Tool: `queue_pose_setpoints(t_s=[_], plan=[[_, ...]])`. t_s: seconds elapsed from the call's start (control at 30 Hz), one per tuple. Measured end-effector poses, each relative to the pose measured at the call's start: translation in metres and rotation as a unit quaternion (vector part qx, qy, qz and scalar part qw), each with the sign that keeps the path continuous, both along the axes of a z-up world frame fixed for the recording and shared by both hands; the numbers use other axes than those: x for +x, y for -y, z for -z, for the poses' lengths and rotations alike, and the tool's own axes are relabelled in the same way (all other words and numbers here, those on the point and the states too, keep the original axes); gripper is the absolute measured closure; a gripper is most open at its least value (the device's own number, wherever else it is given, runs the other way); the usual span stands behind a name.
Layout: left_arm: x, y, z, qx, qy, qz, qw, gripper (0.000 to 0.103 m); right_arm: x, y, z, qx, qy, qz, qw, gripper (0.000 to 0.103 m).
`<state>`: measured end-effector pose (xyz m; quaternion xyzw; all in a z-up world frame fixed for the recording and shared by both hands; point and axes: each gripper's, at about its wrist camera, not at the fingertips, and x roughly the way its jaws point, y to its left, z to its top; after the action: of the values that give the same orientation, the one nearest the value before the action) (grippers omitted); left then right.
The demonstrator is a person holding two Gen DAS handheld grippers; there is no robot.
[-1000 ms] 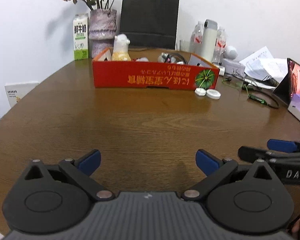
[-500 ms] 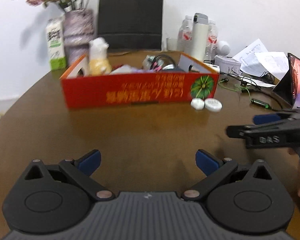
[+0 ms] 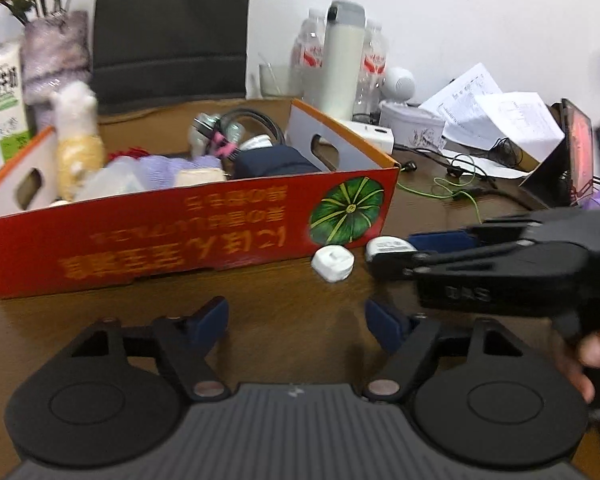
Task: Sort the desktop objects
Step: 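Grasp the round labeled white cap with the right tool while the left tool grasps the small white cap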
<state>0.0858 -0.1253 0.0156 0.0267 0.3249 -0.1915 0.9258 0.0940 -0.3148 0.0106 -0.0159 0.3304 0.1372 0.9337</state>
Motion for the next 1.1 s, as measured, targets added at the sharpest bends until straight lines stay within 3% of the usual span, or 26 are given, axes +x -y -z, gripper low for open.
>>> queue_pose_setpoints(t_s=[0.13, 0.2, 0.27, 0.4, 0.57, 0.77, 0.87, 1.0, 1.1], plan=[[0.016, 0.021, 0.003, 0.000, 0.002, 0.009, 1.0000, 0.032, -0.004, 0.023, -0.001, 0.005, -0.001, 0.047, 0.999, 0.065], [0.023, 0.032, 0.006, 0.000, -0.002, 0.008, 1.0000, 0.040, -0.005, 0.030, -0.001, 0.013, -0.001, 0.052, 0.999, 0.065], [0.028, 0.044, 0.007, 0.016, 0.007, -0.002, 0.9998, 0.041, -0.005, 0.036, 0.001, 0.007, 0.002, 0.064, 0.998, 0.065], [0.028, 0.053, 0.008, 0.026, 0.013, -0.036, 0.9989, 0.074, -0.007, 0.046, 0.001, 0.015, 0.001, 0.074, 0.997, 0.065], [0.007, 0.037, 0.005, 0.025, 0.006, -0.050, 0.9984, 0.075, -0.012, 0.032, 0.002, -0.004, 0.008, 0.052, 0.999, 0.065], [-0.057, -0.025, -0.001, 0.018, -0.009, -0.078, 0.9968, 0.075, -0.030, 0.001, 0.001, -0.009, 0.006, 0.006, 1.000, 0.065], [-0.094, -0.055, -0.006, 0.024, -0.005, -0.089, 0.9957, 0.075, -0.070, -0.025, 0.000, -0.009, 0.007, 0.015, 1.000, 0.065], [-0.129, -0.079, -0.014, 0.010, 0.002, -0.088, 0.9961, 0.075, -0.125, -0.056, -0.003, 0.044, -0.002, 0.001, 0.999, 0.065], [-0.146, -0.089, -0.021, -0.001, 0.013, -0.079, 0.9968, 0.075, -0.156, -0.079, -0.006, 0.016, 0.007, -0.015, 1.000, 0.065]])
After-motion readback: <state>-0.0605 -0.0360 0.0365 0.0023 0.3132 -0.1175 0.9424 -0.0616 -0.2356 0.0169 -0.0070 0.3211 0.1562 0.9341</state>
